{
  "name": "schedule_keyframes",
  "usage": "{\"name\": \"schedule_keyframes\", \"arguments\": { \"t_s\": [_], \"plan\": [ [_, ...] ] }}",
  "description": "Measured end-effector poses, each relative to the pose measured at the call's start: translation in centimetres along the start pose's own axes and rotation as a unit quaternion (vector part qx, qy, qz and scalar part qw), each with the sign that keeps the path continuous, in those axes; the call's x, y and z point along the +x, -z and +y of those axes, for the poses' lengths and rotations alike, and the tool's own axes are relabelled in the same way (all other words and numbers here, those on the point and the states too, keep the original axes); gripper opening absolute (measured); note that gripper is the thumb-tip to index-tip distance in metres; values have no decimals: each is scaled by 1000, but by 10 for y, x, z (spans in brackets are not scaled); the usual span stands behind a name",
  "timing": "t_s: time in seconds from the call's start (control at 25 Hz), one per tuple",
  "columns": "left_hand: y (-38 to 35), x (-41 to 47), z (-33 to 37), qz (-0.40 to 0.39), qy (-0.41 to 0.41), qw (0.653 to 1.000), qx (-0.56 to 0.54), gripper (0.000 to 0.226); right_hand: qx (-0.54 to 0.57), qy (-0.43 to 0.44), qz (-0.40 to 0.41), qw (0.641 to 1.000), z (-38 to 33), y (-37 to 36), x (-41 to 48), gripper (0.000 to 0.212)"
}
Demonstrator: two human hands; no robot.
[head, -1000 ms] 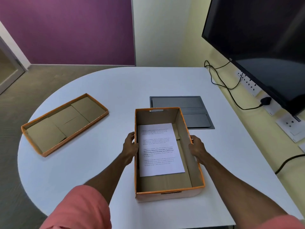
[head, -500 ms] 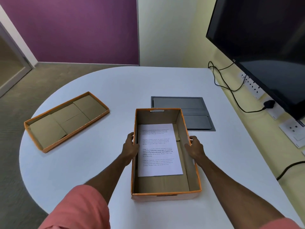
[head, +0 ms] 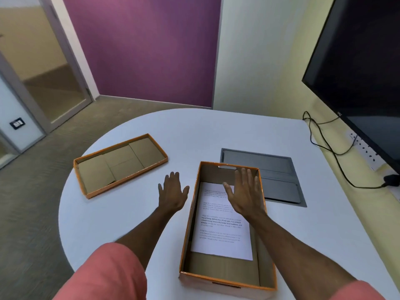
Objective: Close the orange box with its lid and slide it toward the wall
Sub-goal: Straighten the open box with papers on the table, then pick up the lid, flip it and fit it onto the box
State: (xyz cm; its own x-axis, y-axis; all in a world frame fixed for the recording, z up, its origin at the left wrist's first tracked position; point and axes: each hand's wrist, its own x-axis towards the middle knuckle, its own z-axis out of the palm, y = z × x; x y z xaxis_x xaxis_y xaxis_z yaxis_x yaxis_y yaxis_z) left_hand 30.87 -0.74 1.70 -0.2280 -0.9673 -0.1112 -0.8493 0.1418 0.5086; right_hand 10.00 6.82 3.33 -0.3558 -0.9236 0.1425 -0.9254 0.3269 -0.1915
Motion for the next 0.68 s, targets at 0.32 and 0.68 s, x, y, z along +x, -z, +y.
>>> {"name": "schedule_keyframes", "arguments": {
  "t_s": [0.32, 0.68],
  "plan": [
    [57, 13, -26, 62, -31, 993, 92, 66, 24, 100, -23, 994, -80, 4, 29, 71],
    [118, 48, -95, 59, -5, 991, 121, 66, 36, 171, -21, 984, -201, -20, 62, 70]
  ]
}}
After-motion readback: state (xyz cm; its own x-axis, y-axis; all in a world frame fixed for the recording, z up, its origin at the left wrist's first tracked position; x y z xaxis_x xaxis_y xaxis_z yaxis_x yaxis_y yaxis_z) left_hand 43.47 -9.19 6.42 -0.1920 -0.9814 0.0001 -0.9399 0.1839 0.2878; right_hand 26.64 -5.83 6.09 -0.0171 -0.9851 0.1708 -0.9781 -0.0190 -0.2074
